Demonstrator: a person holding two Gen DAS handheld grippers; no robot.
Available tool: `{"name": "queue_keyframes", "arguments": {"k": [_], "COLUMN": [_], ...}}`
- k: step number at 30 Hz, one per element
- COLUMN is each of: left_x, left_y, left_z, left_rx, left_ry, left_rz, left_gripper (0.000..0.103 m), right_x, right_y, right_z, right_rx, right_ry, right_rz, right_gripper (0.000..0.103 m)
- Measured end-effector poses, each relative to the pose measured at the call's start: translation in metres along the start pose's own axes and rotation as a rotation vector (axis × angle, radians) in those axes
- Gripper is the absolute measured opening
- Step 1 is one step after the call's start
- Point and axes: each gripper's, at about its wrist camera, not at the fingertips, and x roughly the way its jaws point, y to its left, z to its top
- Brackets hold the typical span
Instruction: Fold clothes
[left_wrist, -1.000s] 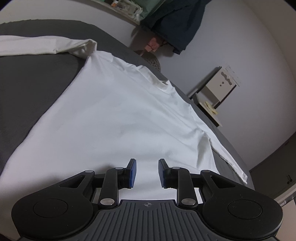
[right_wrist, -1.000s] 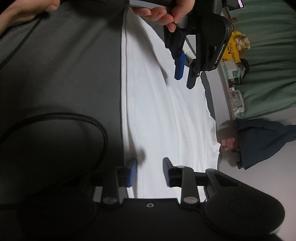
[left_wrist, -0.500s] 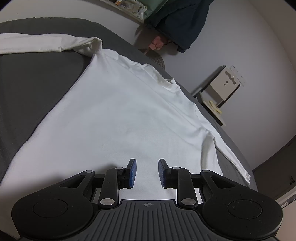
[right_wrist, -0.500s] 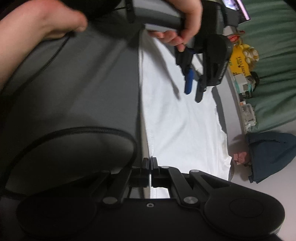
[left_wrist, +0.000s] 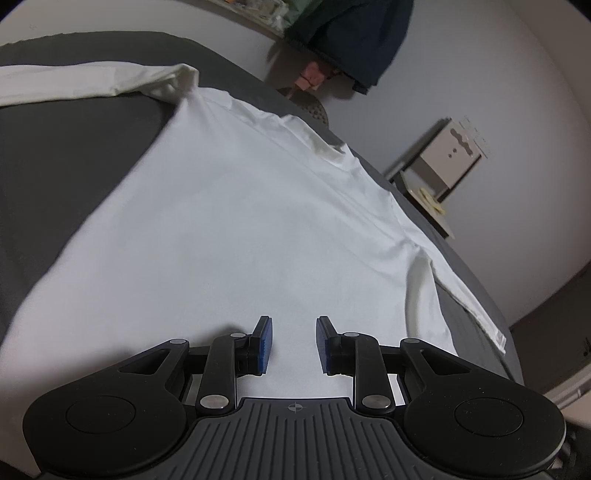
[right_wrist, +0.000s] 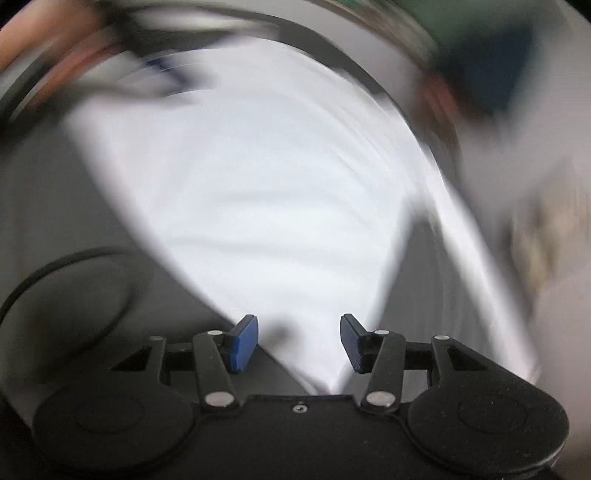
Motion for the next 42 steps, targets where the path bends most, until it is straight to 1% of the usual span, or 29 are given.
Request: {"name": "queue_keyframes", "arguments": {"k": [2,4,6,7,10,12,15,18,20,21,22,23,25,27,29,30,33,34,35,37,38,39,40,41,42], "left_x": [0.003,0.006,0.01,0.012,0.021,0.03,0.041,0.048,0.052,0.052,0.052,0.049,0.042,0.036,0.031,0.029,0.029,0.03,0.032,0.034,0.035,0.034,0.033,0.035,0.037], "left_y": [-0.007,-0.017,-0.03,-0.037,-0.063,-0.078,-0.098,-0.12,-0.135,-0.144,-0.153,-0.163,-0.182,-0.197,-0.206,-0.21,-0.221,-0.223,-0.226,-0.229,-0.231,-0.232,-0.232,-0.231,-0.229], "left_z": [-0.002,-0.004,-0.008,-0.01,-0.019,-0.027,-0.04,-0.053,-0.063,-0.069,-0.075,-0.082,-0.098,-0.114,-0.126,-0.131,-0.143,-0.146,-0.15,-0.157,-0.161,-0.161,-0.161,-0.158,-0.154], "left_rx": [0.025,0.056,0.102,0.131,0.212,0.247,0.282,0.314,0.359,0.405,0.456,0.54,0.727,0.89,0.975,0.999,1.056,1.076,1.096,1.121,1.132,1.127,1.119,1.08,1.035], "left_ry": [0.006,0.008,0.013,0.016,0.035,0.057,0.085,0.093,0.109,0.112,0.115,0.099,0.064,0.054,0.052,0.045,0.028,0.03,0.031,0.05,0.06,0.062,0.063,0.066,0.07], "left_rz": [-0.02,-0.059,-0.116,-0.145,-0.225,-0.267,-0.306,-0.345,-0.384,-0.396,-0.407,-0.412,-0.419,-0.419,-0.421,-0.414,-0.383,-0.371,-0.359,-0.345,-0.338,-0.339,-0.341,-0.344,-0.348], "left_gripper": [0.025,0.025,0.025,0.025,0.025,0.025,0.025,0.025,0.025,0.025,0.025,0.025,0.025,0.025,0.025,0.025,0.025,0.025,0.025,0.025,0.025,0.025,0.025,0.025,0.025], "right_x": [0.009,0.022,0.034,0.04,0.05,0.054,0.048,0.047,0.047,0.047,0.046,0.045,0.044,0.044,0.04,0.038,0.036,0.038,0.041,0.051,0.052,0.048,0.044,0.042,0.043], "right_y": [-0.061,-0.102,-0.118,-0.122,-0.118,-0.108,-0.088,-0.068,-0.055,-0.052,-0.052,-0.053,-0.068,-0.084,-0.095,-0.098,-0.097,-0.096,-0.096,-0.099,-0.102,-0.108,-0.114,-0.121,-0.129], "right_z": [-0.005,-0.03,-0.046,-0.052,-0.055,-0.055,-0.05,-0.042,-0.036,-0.034,-0.035,-0.037,-0.048,-0.057,-0.068,-0.071,-0.074,-0.072,-0.071,-0.063,-0.059,-0.055,-0.05,-0.043,-0.035], "right_rx": [0.377,0.71,0.859,0.885,0.876,0.835,0.686,0.539,0.462,0.443,0.443,0.448,0.555,0.683,0.765,0.785,0.8,0.804,0.807,0.815,0.817,0.828,0.838,0.847,0.857], "right_ry": [0.082,0.128,0.157,0.164,0.151,0.138,0.123,0.127,0.129,0.132,0.131,0.131,0.135,0.152,0.158,0.16,0.17,0.179,0.188,0.228,0.224,0.18,0.136,0.087,0.038], "right_rz": [0.123,0.26,0.326,0.339,0.351,0.34,0.273,0.228,0.2,0.196,0.197,0.2,0.259,0.333,0.39,0.412,0.439,0.433,0.426,0.382,0.367,0.359,0.351,0.345,0.345], "right_gripper": [0.047,0.043,0.029,0.026,0.024,0.015,0.013,0.013,0.013,0.012,0.01,0.009,0.005,0.005,0.005,0.005,0.005,0.005,0.006,0.019,0.037,0.051,0.055,0.057,0.058]}}
